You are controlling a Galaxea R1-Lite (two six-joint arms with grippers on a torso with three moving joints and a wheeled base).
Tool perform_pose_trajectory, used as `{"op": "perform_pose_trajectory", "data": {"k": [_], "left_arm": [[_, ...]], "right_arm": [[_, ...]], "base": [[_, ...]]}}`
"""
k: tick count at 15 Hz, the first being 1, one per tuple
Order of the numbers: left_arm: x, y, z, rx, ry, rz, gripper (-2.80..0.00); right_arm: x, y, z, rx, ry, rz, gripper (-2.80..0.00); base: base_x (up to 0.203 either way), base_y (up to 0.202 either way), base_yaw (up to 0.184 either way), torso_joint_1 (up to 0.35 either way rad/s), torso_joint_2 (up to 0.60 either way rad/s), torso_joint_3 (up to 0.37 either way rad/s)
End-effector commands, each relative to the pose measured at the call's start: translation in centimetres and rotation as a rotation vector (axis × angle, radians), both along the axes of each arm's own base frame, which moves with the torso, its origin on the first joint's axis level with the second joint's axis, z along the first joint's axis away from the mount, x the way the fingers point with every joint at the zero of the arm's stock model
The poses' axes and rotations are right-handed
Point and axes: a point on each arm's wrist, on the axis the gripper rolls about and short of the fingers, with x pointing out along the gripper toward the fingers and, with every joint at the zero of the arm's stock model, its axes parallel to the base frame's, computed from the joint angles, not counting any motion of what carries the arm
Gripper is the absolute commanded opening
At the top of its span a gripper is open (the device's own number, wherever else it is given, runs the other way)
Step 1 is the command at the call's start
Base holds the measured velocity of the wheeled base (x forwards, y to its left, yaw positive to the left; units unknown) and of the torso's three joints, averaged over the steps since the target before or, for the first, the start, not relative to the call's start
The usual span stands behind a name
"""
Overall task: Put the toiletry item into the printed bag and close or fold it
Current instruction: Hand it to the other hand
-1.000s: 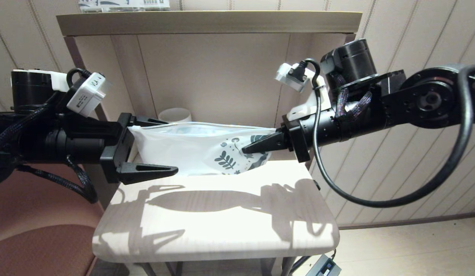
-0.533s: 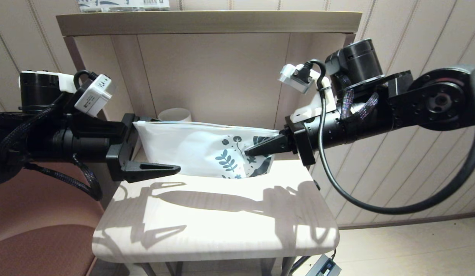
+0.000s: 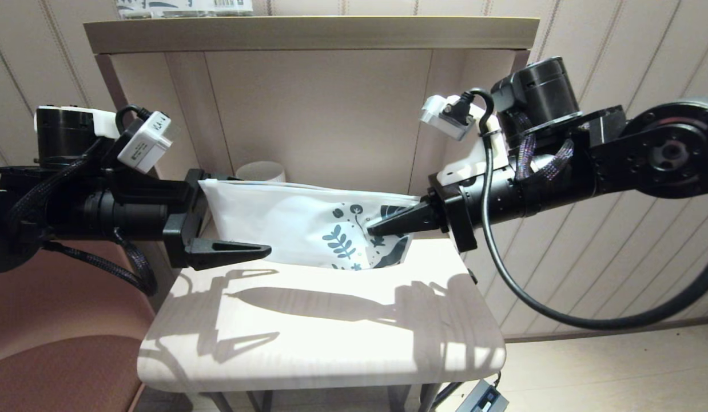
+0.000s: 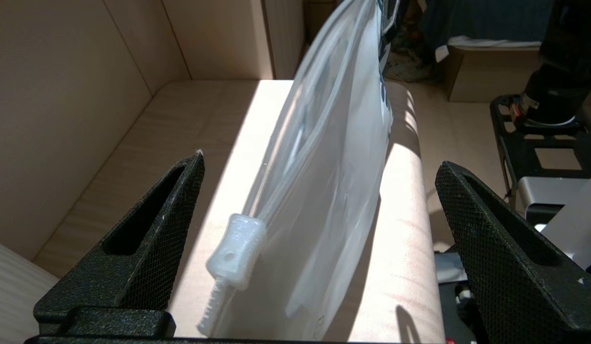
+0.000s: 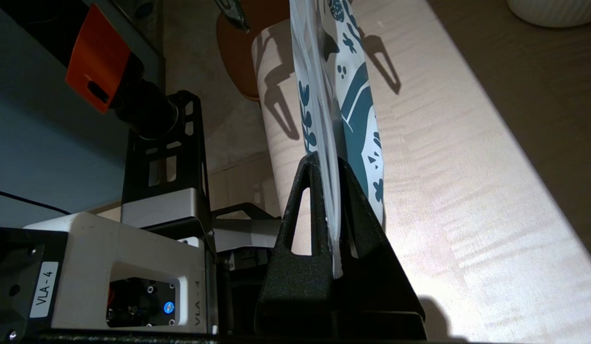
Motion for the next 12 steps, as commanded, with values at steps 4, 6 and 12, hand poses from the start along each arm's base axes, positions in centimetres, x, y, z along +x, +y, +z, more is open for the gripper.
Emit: {"op": "perform_pose_trajectory", "data": {"k": [4,6,12], "left_arm": [[0.09,-0.03,0.06,-0.003,-0.006,-0.008,0.0],[0.1,-0.04,0.11,-0.003,-0.008,-0.009,-2.8],[0.05,-0.39,0.12,-0.004,-0.009,-0.021,-2.8]], "right_arm": [[-0.12,-0.03,0.04,0.002,-0.001,0.006,-2.8],[-0.12,-0.03,0.04,0.002,-0.001,0.006,-2.8],[-0.15,-0.05,0.03,0.002,0.0,0.006,-2.8]], "base": [[0.0,0.0,0.0,0.0,0.0,0.0],[0.0,0.0,0.0,0.0,0.0,0.0],[0.0,0.0,0.0,0.0,0.0,0.0]]}}
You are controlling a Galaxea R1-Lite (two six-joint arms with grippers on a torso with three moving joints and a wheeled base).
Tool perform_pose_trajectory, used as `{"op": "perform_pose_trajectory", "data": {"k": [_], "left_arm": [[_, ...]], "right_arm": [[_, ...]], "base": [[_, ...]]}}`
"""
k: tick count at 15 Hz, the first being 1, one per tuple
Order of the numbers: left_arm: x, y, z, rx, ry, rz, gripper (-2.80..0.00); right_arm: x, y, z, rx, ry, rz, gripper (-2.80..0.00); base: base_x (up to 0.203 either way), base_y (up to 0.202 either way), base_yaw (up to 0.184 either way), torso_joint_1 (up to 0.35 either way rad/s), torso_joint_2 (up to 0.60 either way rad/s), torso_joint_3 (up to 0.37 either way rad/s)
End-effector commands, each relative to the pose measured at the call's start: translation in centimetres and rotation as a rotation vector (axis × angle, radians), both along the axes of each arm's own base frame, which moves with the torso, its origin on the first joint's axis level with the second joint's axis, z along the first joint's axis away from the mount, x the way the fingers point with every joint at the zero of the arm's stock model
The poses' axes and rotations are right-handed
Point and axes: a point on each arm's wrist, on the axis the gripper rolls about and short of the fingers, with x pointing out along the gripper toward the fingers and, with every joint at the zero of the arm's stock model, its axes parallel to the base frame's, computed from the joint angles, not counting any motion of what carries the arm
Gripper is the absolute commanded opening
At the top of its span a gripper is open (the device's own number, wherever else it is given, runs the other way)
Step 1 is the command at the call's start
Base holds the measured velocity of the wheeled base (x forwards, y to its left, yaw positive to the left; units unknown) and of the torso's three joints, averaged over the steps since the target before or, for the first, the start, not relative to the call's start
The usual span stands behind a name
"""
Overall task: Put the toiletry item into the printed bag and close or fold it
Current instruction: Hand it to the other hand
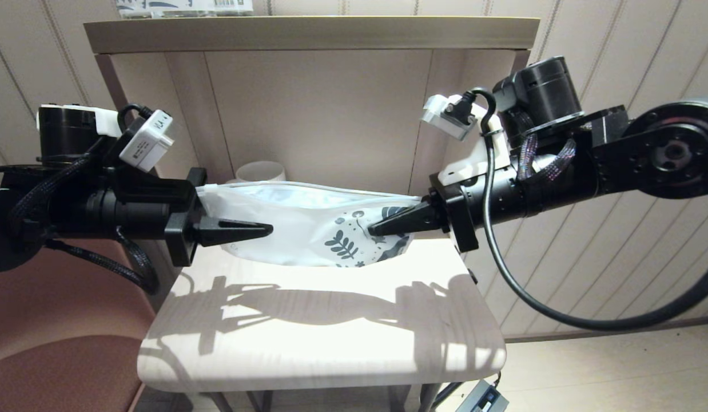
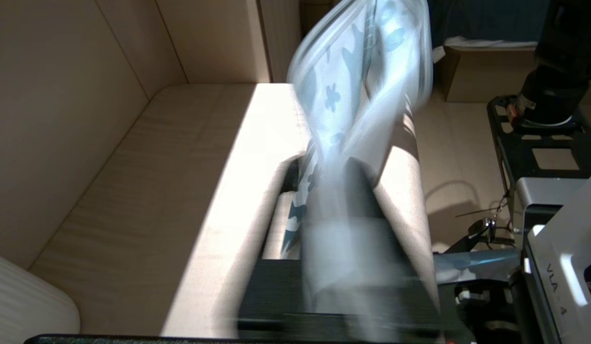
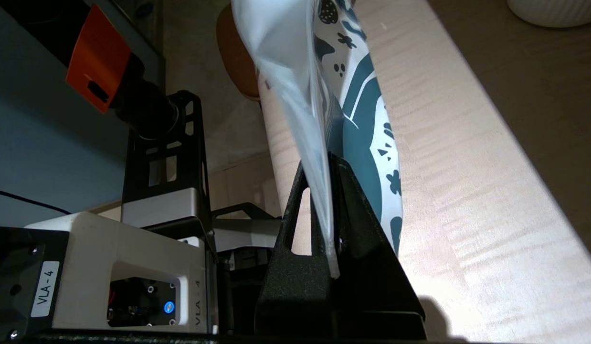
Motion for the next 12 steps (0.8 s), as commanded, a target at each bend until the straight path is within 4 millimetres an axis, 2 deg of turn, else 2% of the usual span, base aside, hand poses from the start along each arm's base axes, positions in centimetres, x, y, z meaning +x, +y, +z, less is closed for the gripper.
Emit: {"op": "perform_pose_trajectory", "data": {"k": [1,7,12], "left_arm": [[-0.1,-0.2,0.0,-0.002,-0.005,-0.014,-2.8],[-0.3,-0.2,-0.6,0.001,0.015,-0.018,-2.8],[-0.3,-0.2,-1.4,0.009,0.051,-0.016,-2.8]], "right_arm": [[0.0,0.0,0.0,0.001,0.002,0.006,-2.8],[0.0,0.1,-0.2,-0.007,0.003,-0.001,-2.8],[-0.1,-0.5,-0.4,-0.055,-0.025,-0.074,-2.8]], "base": [[0.0,0.0,0.0,0.0,0.0,0.0],[0.0,0.0,0.0,0.0,0.0,0.0],[0.0,0.0,0.0,0.0,0.0,0.0]]}}
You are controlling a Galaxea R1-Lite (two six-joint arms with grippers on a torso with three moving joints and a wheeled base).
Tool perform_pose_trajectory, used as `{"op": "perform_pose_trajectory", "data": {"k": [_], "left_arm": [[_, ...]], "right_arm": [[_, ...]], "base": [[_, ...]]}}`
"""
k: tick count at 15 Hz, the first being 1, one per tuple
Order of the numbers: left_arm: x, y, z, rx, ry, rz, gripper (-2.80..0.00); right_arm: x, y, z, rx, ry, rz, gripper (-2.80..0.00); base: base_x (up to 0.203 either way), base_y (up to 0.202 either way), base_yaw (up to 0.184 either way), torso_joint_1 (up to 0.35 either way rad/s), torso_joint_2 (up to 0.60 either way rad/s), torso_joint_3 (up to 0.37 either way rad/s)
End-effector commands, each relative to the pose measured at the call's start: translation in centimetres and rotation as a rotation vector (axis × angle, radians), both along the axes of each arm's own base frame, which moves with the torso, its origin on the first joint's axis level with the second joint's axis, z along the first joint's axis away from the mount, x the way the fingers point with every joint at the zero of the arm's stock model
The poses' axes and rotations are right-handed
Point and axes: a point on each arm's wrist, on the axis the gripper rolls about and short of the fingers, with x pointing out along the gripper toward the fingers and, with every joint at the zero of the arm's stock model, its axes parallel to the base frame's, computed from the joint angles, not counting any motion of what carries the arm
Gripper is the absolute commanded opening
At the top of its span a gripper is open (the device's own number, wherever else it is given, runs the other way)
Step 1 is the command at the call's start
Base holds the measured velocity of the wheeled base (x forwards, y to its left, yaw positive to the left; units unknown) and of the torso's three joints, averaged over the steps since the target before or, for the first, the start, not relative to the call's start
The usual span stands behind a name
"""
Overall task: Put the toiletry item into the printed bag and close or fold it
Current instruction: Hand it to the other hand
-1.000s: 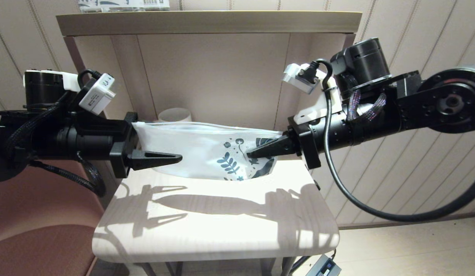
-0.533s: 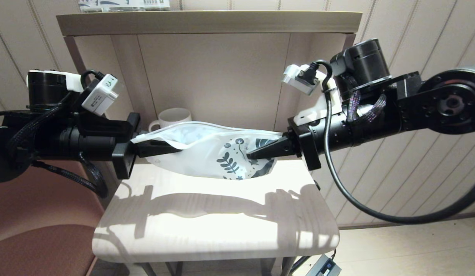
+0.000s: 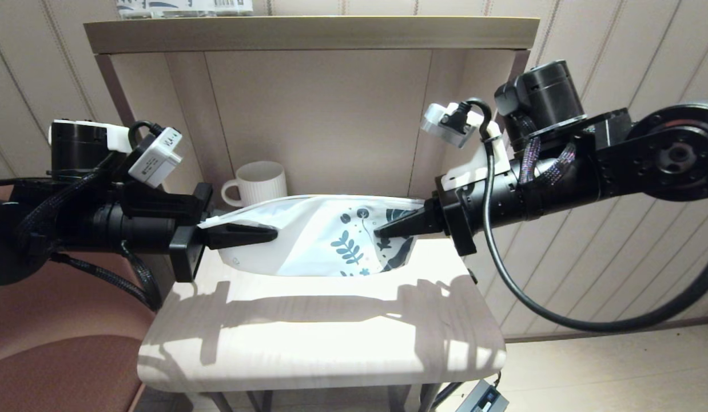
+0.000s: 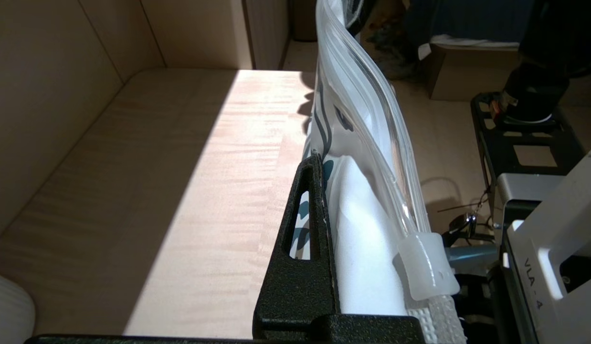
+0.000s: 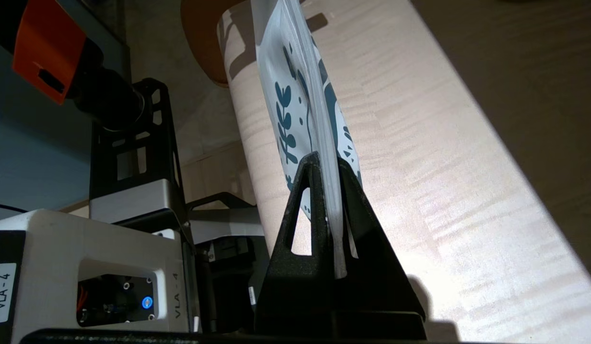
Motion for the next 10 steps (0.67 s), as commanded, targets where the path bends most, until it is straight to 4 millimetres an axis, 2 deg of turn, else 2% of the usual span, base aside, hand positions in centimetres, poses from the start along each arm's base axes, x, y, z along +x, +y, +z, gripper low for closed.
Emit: {"op": "perform_pose_trajectory", "data": {"k": [1,4,5,10], "left_arm": [[-0.01,0.02,-0.21,0.0,0.003,-0.004,-2.8],[-0.26,0.15,-0.35,0.001,0.008,-0.002,-2.8],[-0.3,0.22,-0.39,0.001,0.007,0.0,-2.8],[-0.34,0.23,-0.4,0.001,0.005,0.0,-2.8]], "right_arm": [[-0.11,-0.05,-0.22,-0.01,0.017,0.002,-2.8],[-0.31,-0.24,-0.19,-0.026,0.038,-0.004,-2.8],[-0.46,-0.33,-0.08,-0.027,0.032,-0.008,0.0],[-0.7,-0.47,0.02,-0.027,0.029,-0.01,0.0]], "base": [[0.0,0.0,0.0,0.0,0.0,0.0],[0.0,0.0,0.0,0.0,0.0,0.0],[0.0,0.0,0.0,0.0,0.0,0.0],[0.0,0.0,0.0,0.0,0.0,0.0]]}}
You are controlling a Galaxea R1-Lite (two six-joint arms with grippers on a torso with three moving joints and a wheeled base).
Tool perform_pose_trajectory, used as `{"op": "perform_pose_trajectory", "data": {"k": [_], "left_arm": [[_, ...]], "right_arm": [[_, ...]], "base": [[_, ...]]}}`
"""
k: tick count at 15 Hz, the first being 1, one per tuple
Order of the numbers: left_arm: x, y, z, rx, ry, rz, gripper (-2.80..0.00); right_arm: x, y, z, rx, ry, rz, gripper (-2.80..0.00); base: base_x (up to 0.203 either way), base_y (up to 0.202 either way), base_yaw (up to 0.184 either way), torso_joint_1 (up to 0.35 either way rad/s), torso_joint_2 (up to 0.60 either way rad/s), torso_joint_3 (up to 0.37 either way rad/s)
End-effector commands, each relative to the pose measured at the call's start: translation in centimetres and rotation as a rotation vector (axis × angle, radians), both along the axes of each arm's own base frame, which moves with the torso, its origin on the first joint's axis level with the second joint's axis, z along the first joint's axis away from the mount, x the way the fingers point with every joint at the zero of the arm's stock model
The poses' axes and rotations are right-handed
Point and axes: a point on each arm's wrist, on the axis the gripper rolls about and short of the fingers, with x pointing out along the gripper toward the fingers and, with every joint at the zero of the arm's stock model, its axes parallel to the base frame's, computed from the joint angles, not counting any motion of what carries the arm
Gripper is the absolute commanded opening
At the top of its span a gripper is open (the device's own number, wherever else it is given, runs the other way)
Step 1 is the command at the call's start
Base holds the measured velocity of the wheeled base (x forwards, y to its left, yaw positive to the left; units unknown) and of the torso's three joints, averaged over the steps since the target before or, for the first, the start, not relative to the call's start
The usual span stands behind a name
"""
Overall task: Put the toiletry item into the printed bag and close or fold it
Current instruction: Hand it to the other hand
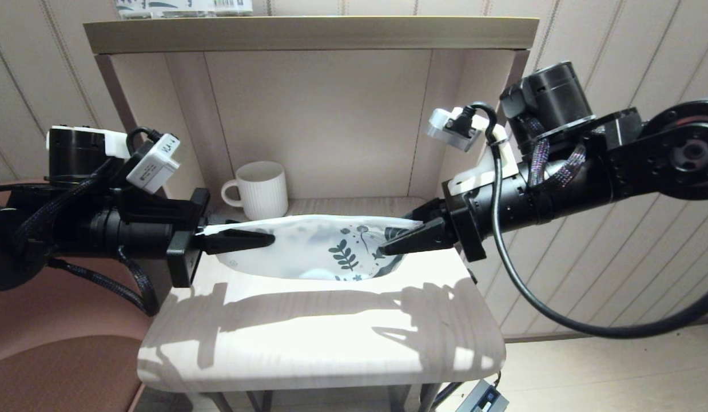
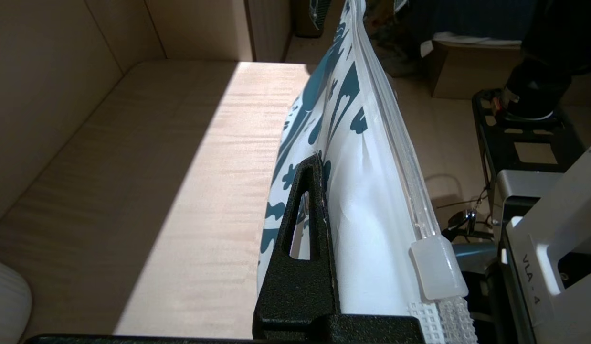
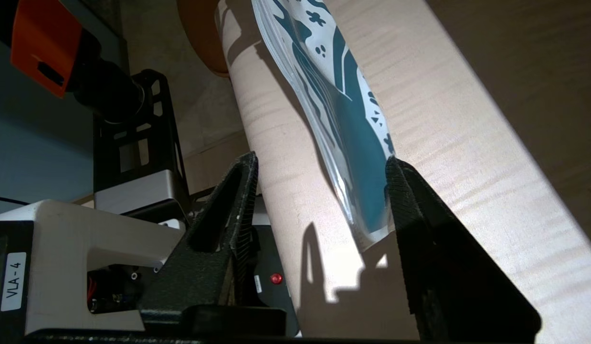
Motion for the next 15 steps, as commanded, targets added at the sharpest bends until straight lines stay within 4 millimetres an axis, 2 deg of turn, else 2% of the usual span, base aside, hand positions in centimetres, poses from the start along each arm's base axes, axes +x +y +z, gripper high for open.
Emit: {"op": "perform_pose_trajectory", "data": {"k": [1,6,9,12,15], "left_arm": [[0.0,0.0,0.0,-0.002,-0.004,-0.006,-2.8],[0.2,0.0,-0.3,0.005,-0.023,-0.01,-2.8],[0.2,0.0,-0.3,0.007,-0.019,-0.013,-2.8],[-0.1,-0.1,0.1,0.023,0.051,-0.013,-2.8],[-0.6,-0.3,1.9,0.062,0.211,-0.024,-2.8]], "right_arm": [[-0.3,-0.1,0.3,0.006,-0.007,0.004,0.0],[-1.1,-0.7,1.4,0.02,-0.038,-0.003,0.0],[-1.9,-1.4,2.8,0.035,-0.082,-0.024,0.0],[-2.9,-0.6,4.5,0.026,-0.12,-0.034,0.0],[-4.1,0.5,6.8,-0.022,-0.118,-0.011,0.0]], "base": [[0.0,0.0,0.0,0.0,0.0,0.0],[0.0,0.0,0.0,0.0,0.0,0.0],[0.0,0.0,0.0,0.0,0.0,0.0],[0.0,0.0,0.0,0.0,0.0,0.0],[0.0,0.0,0.0,0.0,0.0,0.0]]}}
